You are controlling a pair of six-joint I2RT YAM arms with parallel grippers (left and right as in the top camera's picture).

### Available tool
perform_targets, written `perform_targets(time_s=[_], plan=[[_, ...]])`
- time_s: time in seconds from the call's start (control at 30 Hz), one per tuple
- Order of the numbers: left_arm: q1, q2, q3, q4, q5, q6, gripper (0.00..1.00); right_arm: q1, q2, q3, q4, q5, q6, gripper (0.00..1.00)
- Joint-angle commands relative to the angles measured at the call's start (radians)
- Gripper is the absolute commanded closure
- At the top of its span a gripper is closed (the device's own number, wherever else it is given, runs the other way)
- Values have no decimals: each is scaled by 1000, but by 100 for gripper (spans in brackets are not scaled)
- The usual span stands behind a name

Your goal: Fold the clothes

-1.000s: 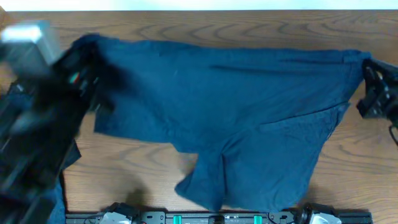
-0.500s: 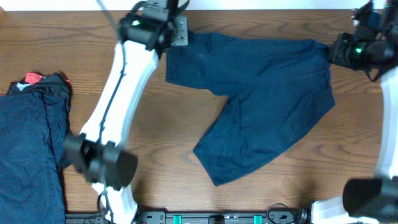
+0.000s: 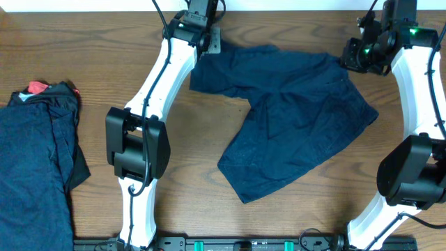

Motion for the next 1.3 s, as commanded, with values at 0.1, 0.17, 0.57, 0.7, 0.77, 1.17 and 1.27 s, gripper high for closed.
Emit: perform_targets(time_s=[0.1,0.17,0.57,0.7,0.77,1.17,1.27], plan=[[37,-20,8,107,-19,3,31,1,4,6,119,44,5,47],[52,-20,10,108,-19,6,22,-7,3,6,120,44,5,9],[76,-71,10,-318,291,6,37,-152,2,66,-24,80,-20,1],[27,-71,-37,-519,359,9,52,-205,2,67,-84,85,-25,1],[-20,-71,-92,-545,359,10,51,-215,2,67,-100,85,-44,1],[-367,-71,-378,-371,418,-43,34,-213,2,67,-142,24,-73,1],[-417,-71,-378,-363,369,-59,29,-213,2,67,-149,-29,-86,1]])
